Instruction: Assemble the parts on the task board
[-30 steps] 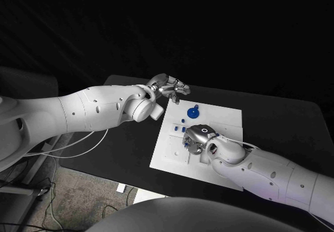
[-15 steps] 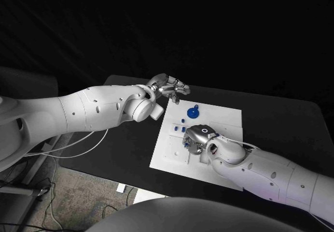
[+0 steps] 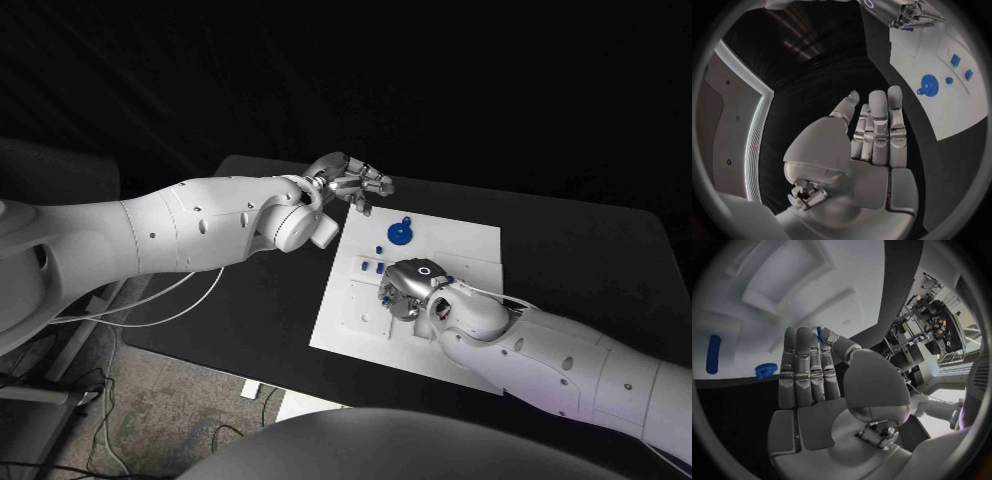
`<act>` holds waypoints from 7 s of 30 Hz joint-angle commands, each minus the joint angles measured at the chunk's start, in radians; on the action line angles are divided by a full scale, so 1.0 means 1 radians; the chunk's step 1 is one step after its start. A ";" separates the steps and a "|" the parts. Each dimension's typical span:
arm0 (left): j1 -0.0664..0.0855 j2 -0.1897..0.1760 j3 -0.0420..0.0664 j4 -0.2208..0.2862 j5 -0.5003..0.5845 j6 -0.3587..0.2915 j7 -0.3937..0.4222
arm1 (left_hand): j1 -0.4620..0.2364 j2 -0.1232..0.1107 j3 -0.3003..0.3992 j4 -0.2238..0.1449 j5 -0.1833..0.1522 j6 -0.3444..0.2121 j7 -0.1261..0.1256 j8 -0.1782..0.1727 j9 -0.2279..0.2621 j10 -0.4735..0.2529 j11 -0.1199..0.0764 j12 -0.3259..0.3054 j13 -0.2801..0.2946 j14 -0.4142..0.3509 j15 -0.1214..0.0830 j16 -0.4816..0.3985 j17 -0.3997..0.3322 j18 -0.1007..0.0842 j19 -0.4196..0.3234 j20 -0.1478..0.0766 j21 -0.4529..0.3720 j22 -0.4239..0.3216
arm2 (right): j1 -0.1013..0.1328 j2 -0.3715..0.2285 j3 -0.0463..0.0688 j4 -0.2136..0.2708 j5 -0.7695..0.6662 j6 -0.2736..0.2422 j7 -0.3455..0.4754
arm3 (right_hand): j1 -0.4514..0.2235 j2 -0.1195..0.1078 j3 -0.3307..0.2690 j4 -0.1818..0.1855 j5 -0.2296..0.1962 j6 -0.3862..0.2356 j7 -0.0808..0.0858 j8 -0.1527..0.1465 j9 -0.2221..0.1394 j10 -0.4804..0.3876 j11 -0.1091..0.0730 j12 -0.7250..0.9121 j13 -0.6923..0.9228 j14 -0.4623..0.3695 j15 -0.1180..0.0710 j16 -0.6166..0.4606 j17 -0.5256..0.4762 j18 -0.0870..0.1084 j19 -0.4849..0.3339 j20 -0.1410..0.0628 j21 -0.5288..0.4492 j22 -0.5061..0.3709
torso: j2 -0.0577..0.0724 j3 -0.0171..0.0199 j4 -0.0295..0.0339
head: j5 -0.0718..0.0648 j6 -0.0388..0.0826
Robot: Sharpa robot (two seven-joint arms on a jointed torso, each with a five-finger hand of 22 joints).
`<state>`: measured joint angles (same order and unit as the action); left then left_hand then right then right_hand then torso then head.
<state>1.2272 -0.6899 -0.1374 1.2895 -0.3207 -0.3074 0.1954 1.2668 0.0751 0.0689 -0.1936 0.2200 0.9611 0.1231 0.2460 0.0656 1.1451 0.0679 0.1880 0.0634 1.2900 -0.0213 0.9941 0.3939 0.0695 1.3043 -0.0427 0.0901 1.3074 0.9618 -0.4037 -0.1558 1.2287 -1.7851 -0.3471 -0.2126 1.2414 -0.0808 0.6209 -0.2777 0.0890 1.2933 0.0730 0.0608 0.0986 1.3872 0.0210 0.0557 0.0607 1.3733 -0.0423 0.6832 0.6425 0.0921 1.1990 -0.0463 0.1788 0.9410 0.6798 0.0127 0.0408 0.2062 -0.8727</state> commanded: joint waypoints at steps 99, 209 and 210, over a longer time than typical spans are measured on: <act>0.001 0.009 0.001 0.000 0.006 0.021 0.001 | -0.002 -0.002 -0.005 0.007 -0.002 -0.002 0.001 -0.007 0.001 -0.002 0.004 -0.002 0.000 0.004 0.003 -0.006 0.003 0.011 0.005 0.001 -0.008 0.011 | -0.002 0.022 -0.004 -0.021 0.025 0.118 -0.024 | -0.023 -0.001 -0.041 0.007 0.095 -0.022 0.010 0.002 -0.002 -0.031 0.009 0.004 0.000 -0.011 0.002 -0.019 -0.011 0.001 0.011 0.006 -0.048 0.038 | 0.000 0.0002 0.0002 | 0.005 0.000; 0.000 0.004 0.001 -0.026 0.006 0.045 0.001 | -0.003 0.000 -0.005 0.007 -0.002 -0.006 0.002 -0.007 0.001 -0.005 0.005 0.001 0.000 0.004 0.003 -0.006 0.004 0.012 0.004 0.002 -0.008 0.012 | 0.070 -0.198 0.016 0.025 0.104 0.069 0.004 | 0.009 0.018 0.024 0.061 -0.042 -0.089 0.027 0.007 -0.031 -0.107 0.031 0.005 -0.002 0.012 0.013 0.036 -0.041 0.031 -0.001 0.021 0.043 0.019 | -0.002 -0.0003 -0.0049 | -0.091 0.000; 0.000 0.004 0.001 -0.026 0.006 0.046 0.001 | -0.003 0.000 -0.005 0.007 -0.002 -0.006 0.002 -0.007 0.001 -0.005 0.005 0.001 0.000 0.004 0.003 -0.006 0.004 0.012 0.004 0.002 -0.008 0.012 | 0.069 -0.198 0.016 0.025 0.102 0.063 0.002 | 0.010 0.019 0.030 0.057 -0.042 -0.079 0.024 0.008 -0.030 -0.094 0.028 0.004 -0.002 0.018 0.011 0.040 -0.038 0.032 0.003 0.019 0.047 0.024 | -0.002 -0.0003 -0.0049 | -0.091 0.000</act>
<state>1.2267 -0.6883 -0.1377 1.2627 -0.3202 -0.2754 0.1898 1.2668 0.0751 0.0664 -0.1911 0.2196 0.9610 0.1231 0.2430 0.0656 1.1414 0.0715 0.1880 0.0634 1.2900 -0.0213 0.9943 0.3968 0.0694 1.3041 -0.0428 0.0867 1.3079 1.0364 -0.6037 -0.1371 1.2520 -1.6662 -0.2807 -0.2096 1.2417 -0.0801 0.6456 -0.2194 0.0493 1.2056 0.1000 0.0607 0.0637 1.2805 0.0536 0.0530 0.0561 1.3871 -0.0304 0.7182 0.6036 0.1078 1.1992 -0.0219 0.2226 0.9628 0.6776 0.0122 0.0359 0.1154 -0.8726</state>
